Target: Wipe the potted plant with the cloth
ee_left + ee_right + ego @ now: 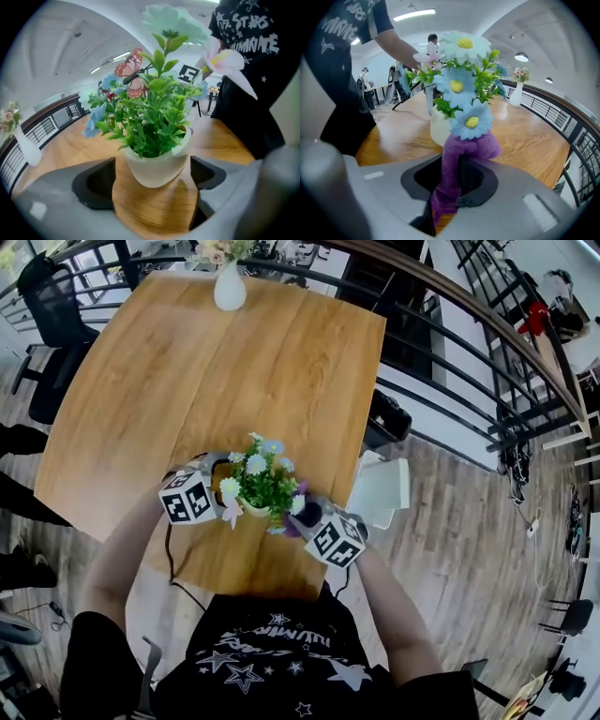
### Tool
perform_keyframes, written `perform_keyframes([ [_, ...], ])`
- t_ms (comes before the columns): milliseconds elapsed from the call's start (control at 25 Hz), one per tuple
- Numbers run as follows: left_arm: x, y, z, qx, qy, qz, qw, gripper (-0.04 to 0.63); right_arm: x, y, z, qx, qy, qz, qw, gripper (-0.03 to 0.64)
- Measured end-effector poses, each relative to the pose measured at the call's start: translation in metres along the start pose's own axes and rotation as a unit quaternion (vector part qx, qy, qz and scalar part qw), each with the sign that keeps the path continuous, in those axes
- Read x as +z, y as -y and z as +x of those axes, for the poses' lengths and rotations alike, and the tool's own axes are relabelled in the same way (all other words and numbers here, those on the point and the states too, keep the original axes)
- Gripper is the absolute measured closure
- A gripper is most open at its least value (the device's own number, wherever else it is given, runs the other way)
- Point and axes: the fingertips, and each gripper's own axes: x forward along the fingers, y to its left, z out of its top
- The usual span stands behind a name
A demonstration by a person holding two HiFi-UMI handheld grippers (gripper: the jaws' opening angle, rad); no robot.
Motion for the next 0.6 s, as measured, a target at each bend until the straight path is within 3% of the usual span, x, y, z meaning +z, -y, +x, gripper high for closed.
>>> perform_keyframes([
  [120,0.004,0.002,0.008,-0.018,-0.012,0.031,0.9993,0.099,-0.001,0.001,0.001,0.000,0.000,0.000,1.000,0.532],
  [240,0.006,0.004,0.011,-0.026,-0.019,0.034,0.9989,0.121,-0.002,0.002,0.001,0.000,0.000,-0.003,1.000,0.532],
  [400,0.005,0.002,0.011,-0.008,-0.019,0.011,0.9997,0.127,0.000,0.008,0.002,-0.012,0.001,-0.006,1.000,0.532],
  [600,0.008,0.000,0.013,0.046,-0.018,-0.051,0.9975,0.130,0.007,0.017,-0.001,-0.038,0.017,0.009,0.999,0.534],
])
